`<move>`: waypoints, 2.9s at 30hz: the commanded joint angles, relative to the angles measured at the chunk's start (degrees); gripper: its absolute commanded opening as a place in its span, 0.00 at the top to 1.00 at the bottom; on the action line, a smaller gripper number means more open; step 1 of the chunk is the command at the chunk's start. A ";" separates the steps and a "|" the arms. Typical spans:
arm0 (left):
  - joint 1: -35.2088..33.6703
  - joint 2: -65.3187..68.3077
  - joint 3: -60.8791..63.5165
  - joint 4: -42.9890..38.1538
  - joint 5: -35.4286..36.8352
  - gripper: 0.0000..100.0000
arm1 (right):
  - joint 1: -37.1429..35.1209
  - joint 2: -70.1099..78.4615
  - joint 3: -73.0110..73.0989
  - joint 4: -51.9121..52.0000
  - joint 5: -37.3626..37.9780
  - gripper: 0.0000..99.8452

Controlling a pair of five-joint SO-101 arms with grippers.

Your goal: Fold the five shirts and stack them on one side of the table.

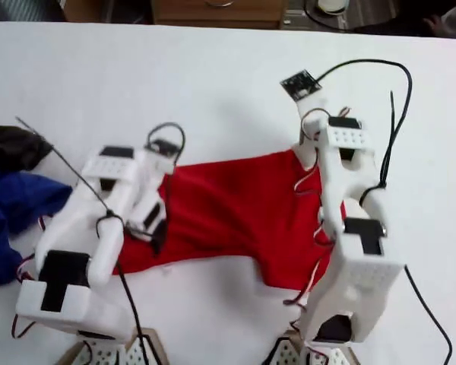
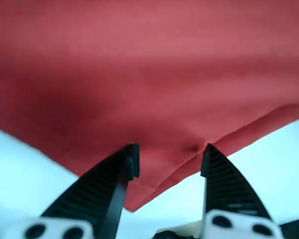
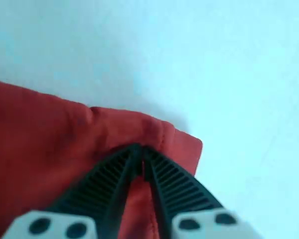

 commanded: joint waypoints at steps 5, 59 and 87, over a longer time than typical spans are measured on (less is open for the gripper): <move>0.35 -1.76 5.58 -4.13 -0.53 0.77 | 4.00 5.67 -9.67 0.48 -0.09 0.98; -16.09 -1.76 -29.14 8.09 5.71 0.77 | -12.97 -57.98 53.80 28.97 41.67 0.80; -20.04 -1.67 -29.14 8.35 5.63 0.77 | -20.44 -57.98 71.56 8.92 38.86 0.70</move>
